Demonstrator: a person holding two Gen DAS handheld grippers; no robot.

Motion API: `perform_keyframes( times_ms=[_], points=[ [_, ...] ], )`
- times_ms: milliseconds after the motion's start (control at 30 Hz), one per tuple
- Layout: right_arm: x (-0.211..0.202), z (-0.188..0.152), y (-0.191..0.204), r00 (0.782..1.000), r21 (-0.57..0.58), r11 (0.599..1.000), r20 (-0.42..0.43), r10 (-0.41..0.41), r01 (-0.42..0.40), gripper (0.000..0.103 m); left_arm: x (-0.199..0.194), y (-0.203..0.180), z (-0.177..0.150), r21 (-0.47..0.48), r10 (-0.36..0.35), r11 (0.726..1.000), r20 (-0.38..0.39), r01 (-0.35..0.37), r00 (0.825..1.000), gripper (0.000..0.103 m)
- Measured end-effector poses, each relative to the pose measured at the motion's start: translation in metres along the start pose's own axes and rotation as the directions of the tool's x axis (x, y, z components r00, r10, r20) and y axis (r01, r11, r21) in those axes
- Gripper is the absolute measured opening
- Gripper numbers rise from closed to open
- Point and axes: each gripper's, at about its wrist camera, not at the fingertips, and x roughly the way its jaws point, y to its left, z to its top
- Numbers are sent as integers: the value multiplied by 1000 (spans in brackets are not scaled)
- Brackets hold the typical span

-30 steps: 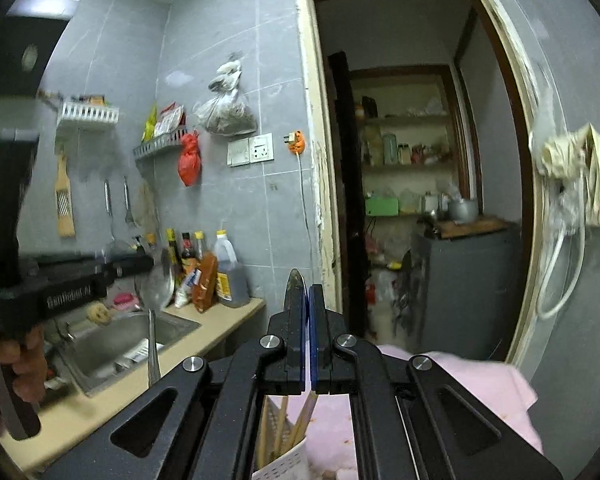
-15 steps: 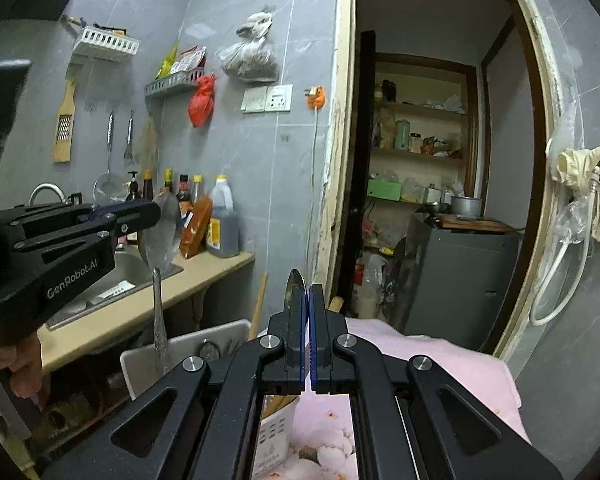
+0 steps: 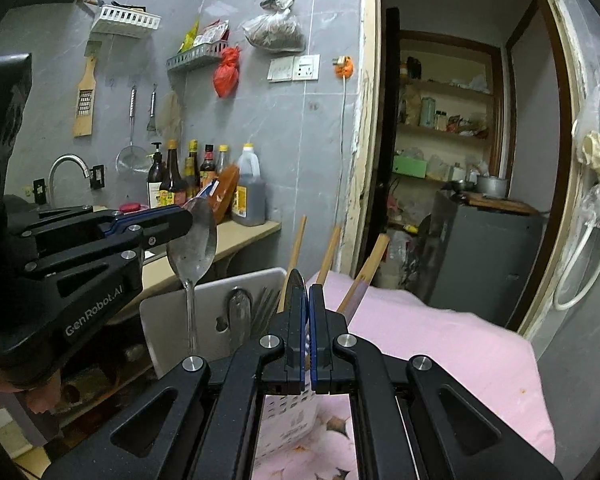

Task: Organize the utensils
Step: 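Lower both spoons into the white holder and open both tools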

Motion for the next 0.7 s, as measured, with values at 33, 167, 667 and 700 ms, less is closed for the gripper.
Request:
perform_keyframes(
  times_ms=[33,167,667,700],
  points=[
    [1,-2,0,1000,8,1000,-4,6,-6,2,-1,1,0,-3,-9,1000,-6,9,1000,3],
    [6,-8,-3,999,36,999,-28,31,-30,2,-1,5,0,-27,-61,998,-33,60,998,3],
    [15,-31,-11,992,115,991,-106,75,-63,6,10,24,-18,-176,-268,955,-172,238,948,6],
    [14,-32,-12,991,121,991,-108,73,-60,10,9,25,-19,-185,-270,953,-166,239,948,7]
  ],
)
